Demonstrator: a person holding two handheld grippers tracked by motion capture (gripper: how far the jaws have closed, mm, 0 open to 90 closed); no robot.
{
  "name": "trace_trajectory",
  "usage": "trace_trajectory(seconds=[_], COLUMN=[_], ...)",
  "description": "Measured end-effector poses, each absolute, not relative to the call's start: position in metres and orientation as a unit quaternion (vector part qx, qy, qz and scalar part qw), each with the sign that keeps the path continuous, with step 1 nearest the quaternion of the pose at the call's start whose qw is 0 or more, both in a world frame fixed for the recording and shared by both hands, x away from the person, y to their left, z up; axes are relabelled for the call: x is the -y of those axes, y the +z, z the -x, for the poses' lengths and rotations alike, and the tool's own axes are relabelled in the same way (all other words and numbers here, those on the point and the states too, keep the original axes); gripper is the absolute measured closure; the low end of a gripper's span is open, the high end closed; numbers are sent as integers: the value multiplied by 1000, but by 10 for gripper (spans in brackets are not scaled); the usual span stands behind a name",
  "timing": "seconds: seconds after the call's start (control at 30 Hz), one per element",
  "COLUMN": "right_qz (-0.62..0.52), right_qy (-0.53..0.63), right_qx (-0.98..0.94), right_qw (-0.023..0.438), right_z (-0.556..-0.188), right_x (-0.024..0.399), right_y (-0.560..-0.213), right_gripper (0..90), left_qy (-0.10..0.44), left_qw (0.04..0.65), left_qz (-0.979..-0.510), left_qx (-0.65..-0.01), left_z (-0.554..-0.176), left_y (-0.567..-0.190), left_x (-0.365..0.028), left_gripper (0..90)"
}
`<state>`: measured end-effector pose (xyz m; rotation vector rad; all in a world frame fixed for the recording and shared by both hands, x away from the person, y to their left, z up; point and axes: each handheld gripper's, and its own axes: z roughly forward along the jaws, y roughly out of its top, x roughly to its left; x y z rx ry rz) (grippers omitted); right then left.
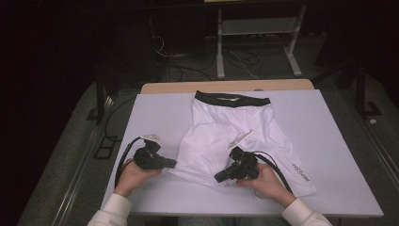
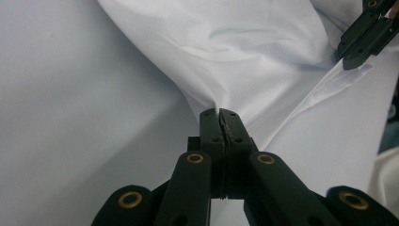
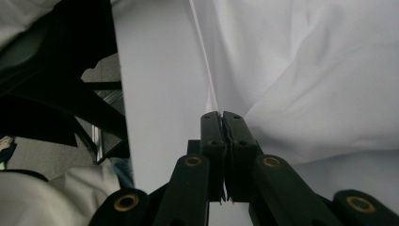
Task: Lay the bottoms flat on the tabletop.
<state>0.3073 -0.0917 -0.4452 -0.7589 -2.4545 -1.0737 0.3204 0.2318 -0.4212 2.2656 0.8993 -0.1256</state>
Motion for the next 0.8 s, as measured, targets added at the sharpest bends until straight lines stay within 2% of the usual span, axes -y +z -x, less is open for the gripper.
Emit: trace_trajectory(seconds=[0.4, 0.8], right_qz=[244, 225], right_qy=[-364, -359], right_qx=[877, 881], right_qw=[199, 212], right_z=[-289, -285], right_x=[74, 58], right_y=[-448, -451], right_gripper=[863, 862], left_qy=[-47, -49], left_qw=[300, 297], left_qz=[-900, -902], left_qx=[-311, -310], left_z=[-294, -287], left_y=[-413, -414], left_x=[-238, -252], left_gripper=[887, 888])
